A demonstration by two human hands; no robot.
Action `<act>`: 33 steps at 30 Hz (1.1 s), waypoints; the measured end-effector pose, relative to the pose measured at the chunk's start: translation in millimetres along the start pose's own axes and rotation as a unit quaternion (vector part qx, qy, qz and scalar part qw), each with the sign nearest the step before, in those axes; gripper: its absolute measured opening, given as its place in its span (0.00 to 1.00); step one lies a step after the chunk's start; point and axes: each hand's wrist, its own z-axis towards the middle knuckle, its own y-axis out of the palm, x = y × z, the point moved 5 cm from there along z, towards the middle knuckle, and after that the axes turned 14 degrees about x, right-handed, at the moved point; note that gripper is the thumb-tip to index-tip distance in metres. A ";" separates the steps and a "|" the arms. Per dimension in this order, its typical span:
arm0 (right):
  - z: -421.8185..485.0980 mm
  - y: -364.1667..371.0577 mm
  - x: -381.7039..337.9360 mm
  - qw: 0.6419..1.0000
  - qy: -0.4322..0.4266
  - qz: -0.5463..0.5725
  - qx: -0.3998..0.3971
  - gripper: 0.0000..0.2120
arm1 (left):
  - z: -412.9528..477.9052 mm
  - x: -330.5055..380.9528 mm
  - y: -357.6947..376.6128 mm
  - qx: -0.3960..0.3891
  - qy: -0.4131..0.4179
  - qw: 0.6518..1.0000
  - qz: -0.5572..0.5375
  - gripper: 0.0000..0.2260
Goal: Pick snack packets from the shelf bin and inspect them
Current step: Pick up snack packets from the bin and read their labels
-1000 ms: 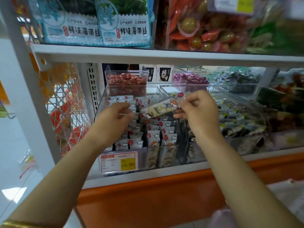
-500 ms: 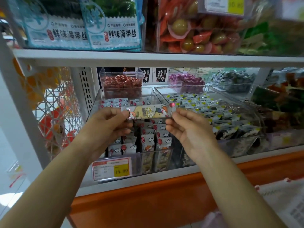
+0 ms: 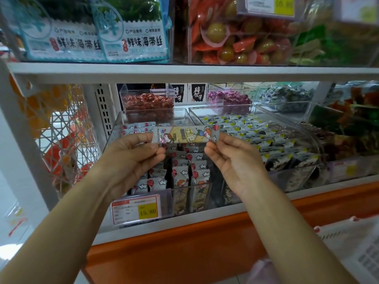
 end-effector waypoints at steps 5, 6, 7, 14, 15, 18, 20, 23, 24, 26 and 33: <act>-1.5 -0.3 -7.1 0.983 -0.138 -0.118 0.011 0.09 | 0.9 0.1 3.0 -0.014 -0.011 1.000 -0.018 0.06; -3.0 0.6 -8.7 0.975 -0.170 -0.145 0.009 0.10 | 0.9 -0.5 3.7 -0.014 -0.017 1.000 -0.022 0.04; -4.6 2.3 -9.6 0.967 -0.195 -0.164 0.004 0.10 | 0.7 -0.7 4.5 -0.017 -0.015 1.000 -0.017 0.05; -9.7 8.5 -5.7 0.952 -0.226 -0.203 -0.039 0.06 | -2.3 0.1 8.7 -0.060 0.027 0.997 0.029 0.08; -9.8 8.6 -5.7 0.942 -0.242 -0.228 -0.039 0.04 | -2.4 1.2 8.7 -0.061 0.031 0.997 0.034 0.10; -11.2 11.6 -5.0 0.927 -0.265 -0.260 -0.058 0.07 | -4.1 4.3 8.5 -0.061 0.050 0.996 0.044 0.17; -12.5 13.7 -5.5 0.908 -0.292 -0.293 -0.065 0.08 | -5.9 5.3 9.8 -0.064 0.066 0.994 0.055 0.18; -12.7 12.8 -6.1 0.910 -0.293 -0.290 -0.052 0.05 | -7.4 6.1 10.8 -0.063 0.086 0.991 0.085 0.18; -11.9 12.1 -5.9 0.918 -0.279 -0.277 -0.048 0.04 | -8.1 6.8 10.8 -0.062 0.093 0.988 0.102 0.18; -10.9 10.6 -7.9 0.919 -0.278 -0.276 -0.035 0.03 | -9.9 8.6 10.2 -0.061 0.114 0.981 0.142 0.14; -15.9 11.1 -16.6 0.863 -0.392 -0.319 -0.028 0.09 | -14.6 10.7 13.0 -0.043 0.190 0.945 0.264 0.08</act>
